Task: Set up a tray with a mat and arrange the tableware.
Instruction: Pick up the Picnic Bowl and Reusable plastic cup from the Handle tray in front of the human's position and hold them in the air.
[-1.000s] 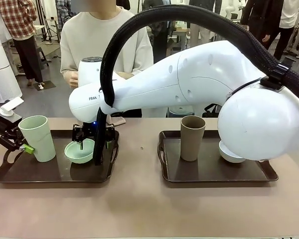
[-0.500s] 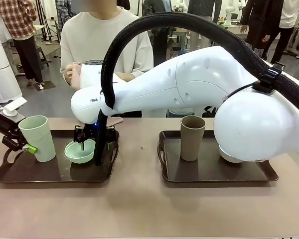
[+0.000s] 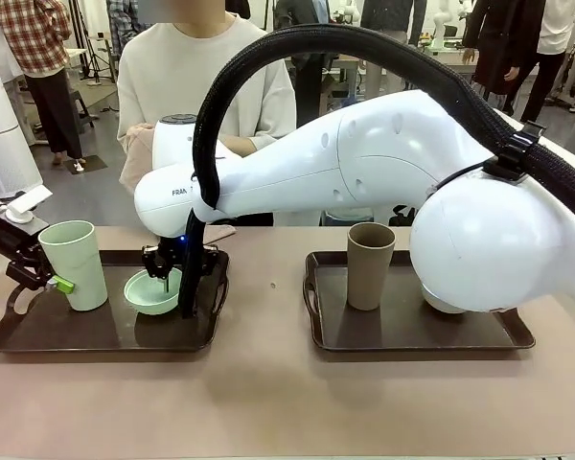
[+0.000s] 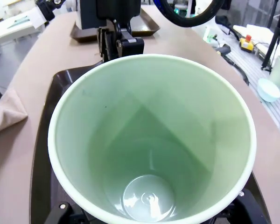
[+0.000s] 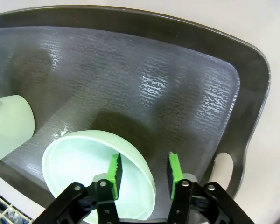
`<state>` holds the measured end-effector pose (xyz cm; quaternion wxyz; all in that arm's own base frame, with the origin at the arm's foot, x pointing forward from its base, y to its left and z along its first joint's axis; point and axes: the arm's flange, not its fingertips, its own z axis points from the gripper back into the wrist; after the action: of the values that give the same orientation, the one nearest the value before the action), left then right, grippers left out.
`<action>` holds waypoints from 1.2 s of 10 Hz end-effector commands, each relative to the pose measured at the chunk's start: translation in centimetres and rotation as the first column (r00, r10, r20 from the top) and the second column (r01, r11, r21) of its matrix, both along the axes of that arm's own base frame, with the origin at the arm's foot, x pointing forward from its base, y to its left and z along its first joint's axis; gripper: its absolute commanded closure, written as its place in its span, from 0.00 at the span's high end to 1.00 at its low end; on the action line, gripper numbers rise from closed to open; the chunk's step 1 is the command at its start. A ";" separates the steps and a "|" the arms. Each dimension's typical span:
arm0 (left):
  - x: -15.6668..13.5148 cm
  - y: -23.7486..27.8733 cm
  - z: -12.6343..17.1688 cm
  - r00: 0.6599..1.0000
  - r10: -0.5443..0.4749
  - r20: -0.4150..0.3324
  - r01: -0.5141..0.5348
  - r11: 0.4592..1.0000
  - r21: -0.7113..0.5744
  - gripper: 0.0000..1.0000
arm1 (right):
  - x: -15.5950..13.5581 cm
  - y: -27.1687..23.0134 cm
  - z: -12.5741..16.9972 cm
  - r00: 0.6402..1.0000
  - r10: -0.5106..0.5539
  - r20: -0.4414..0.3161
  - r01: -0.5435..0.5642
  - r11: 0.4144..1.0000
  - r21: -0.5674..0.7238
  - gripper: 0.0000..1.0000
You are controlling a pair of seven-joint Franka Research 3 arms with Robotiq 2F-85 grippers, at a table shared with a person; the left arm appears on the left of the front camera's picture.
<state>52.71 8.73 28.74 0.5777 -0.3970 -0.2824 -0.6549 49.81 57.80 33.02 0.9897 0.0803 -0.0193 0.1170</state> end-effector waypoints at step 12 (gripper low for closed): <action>-8.3 0.4 14.2 0.995 0.067 0.080 -0.068 0.998 0.010 0.00 | -10.5 -6.5 19.0 0.999 -0.029 0.039 0.028 0.999 0.047 0.00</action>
<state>46.73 9.66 40.93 0.5819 -0.3671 -0.3173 -0.6526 40.75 53.20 52.36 0.9873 0.0985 -0.0472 0.1153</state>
